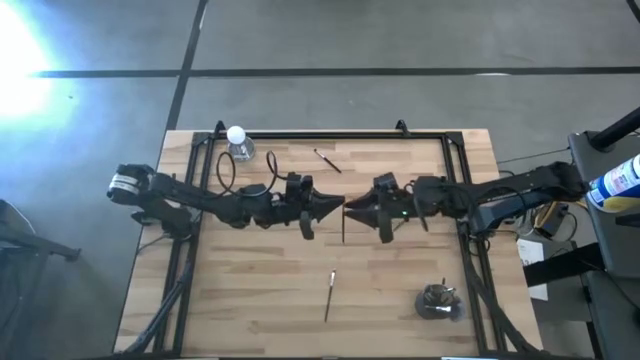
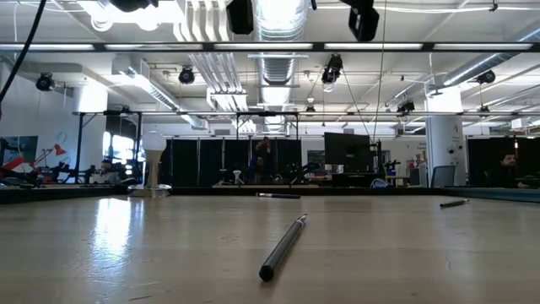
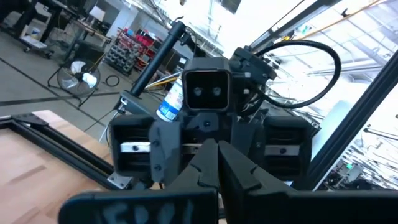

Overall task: Put items in baskets/containers
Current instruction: Put the eyeshadow brush into the brush holder

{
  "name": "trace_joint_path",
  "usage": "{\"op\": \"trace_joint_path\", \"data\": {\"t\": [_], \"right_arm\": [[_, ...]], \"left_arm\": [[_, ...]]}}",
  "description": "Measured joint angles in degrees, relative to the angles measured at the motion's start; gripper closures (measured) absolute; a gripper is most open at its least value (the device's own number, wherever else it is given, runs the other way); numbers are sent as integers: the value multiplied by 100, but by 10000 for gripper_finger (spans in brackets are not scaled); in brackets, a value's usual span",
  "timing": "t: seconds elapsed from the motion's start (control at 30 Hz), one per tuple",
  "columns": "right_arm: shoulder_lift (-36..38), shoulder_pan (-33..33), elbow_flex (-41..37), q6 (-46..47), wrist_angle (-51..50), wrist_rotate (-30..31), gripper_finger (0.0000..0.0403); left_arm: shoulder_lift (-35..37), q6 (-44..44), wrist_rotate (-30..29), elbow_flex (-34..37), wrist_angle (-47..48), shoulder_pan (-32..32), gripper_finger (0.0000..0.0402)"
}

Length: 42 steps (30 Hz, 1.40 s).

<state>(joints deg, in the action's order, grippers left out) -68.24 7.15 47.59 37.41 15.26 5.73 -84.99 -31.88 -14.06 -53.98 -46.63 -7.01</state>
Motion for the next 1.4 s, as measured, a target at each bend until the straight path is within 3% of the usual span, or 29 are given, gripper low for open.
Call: {"op": "trace_joint_path", "data": {"t": [0.23, 0.47, 0.57, 0.8, 1.1, 1.4], "right_arm": [[-413, -101, 377, -69, 5, -84, 260], [-581, -107, 600, -217, -203, -286, 347], [-387, -92, 603, -335, -625, -107, 384], [542, 208, 583, -460, -1892, 651, 387], [1430, 1403, 558, -129, -3662, 2122, 389], [1467, 3415, 554, 1808, -5117, 3415, 389]], "left_arm": [[4, 26, -2, 0, 9, -2, 401], [7, -50, -4, 0, 68, -4, 401], [8, -385, -65, -5, 229, 3, 398], [179, -577, -144, -7, 1023, 20, 361], [203, -577, -146, -7, 1449, 22, 333], [203, -715, -146, -4, 1709, 22, 333]]}}
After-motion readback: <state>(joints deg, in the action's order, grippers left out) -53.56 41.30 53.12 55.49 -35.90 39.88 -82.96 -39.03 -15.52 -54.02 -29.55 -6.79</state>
